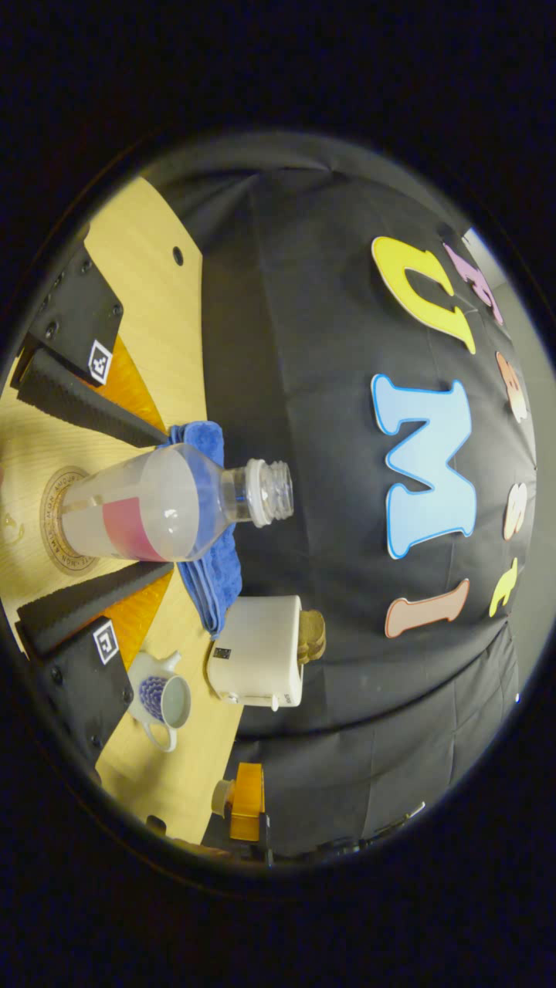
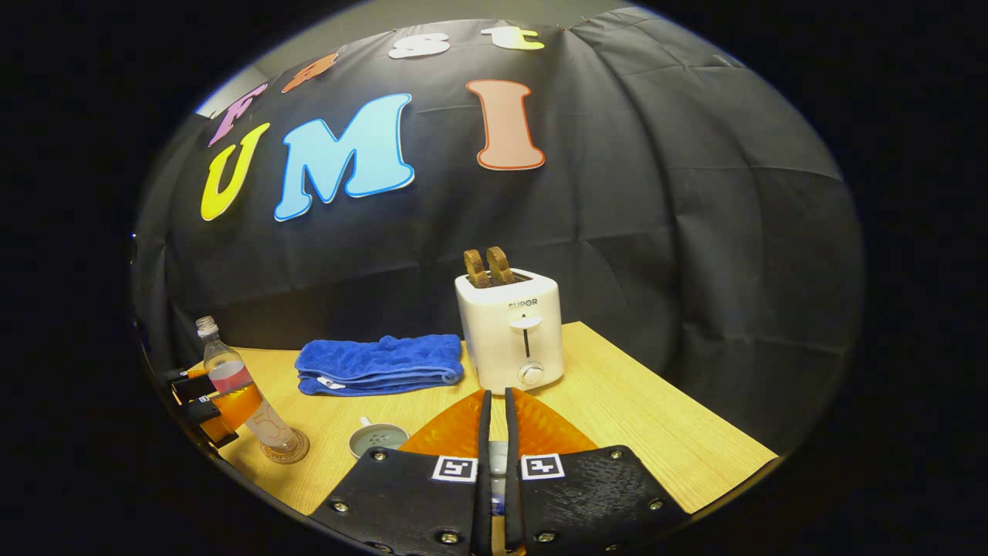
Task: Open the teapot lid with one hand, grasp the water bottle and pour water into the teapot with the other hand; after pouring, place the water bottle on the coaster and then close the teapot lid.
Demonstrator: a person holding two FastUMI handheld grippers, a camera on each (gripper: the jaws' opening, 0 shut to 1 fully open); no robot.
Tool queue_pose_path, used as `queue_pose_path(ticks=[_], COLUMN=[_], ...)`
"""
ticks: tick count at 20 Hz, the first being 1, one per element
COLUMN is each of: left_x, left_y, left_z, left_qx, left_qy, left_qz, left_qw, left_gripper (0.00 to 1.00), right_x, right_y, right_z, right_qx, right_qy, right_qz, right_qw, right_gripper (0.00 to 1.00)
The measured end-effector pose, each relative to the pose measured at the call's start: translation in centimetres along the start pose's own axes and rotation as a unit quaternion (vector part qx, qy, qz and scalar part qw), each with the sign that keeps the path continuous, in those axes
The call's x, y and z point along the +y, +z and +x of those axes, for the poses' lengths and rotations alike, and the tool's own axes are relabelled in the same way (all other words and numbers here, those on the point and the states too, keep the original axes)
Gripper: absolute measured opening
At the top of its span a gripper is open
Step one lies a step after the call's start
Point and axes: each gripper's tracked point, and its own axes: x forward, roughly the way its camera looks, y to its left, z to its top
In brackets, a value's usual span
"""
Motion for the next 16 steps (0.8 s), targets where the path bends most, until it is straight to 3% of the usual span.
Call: queue_pose_path(ticks=[5,8,16], left_x=[0.8,-0.1,-0.3], left_y=[-0.2,0.3,1.9], left_z=[-1.8,-2.9,-2.8], left_qx=[-0.012,-0.030,-0.056], left_qy=[0.003,-0.017,-0.028], left_qz=[-0.029,-0.049,-0.038], left_qw=[1.000,0.998,0.997], left_gripper=[1.00,1.00,1.00], right_x=[2.7,4.8,8.1], right_y=[-0.2,0.1,-0.7], right_z=[0.3,0.4,1.4], right_qx=[-0.009,-0.026,-0.023], right_qy=[0.038,0.061,0.084], right_qz=[-0.013,-0.022,-0.043], right_qw=[0.999,0.998,0.995], right_gripper=[0.07,0.07,0.06])
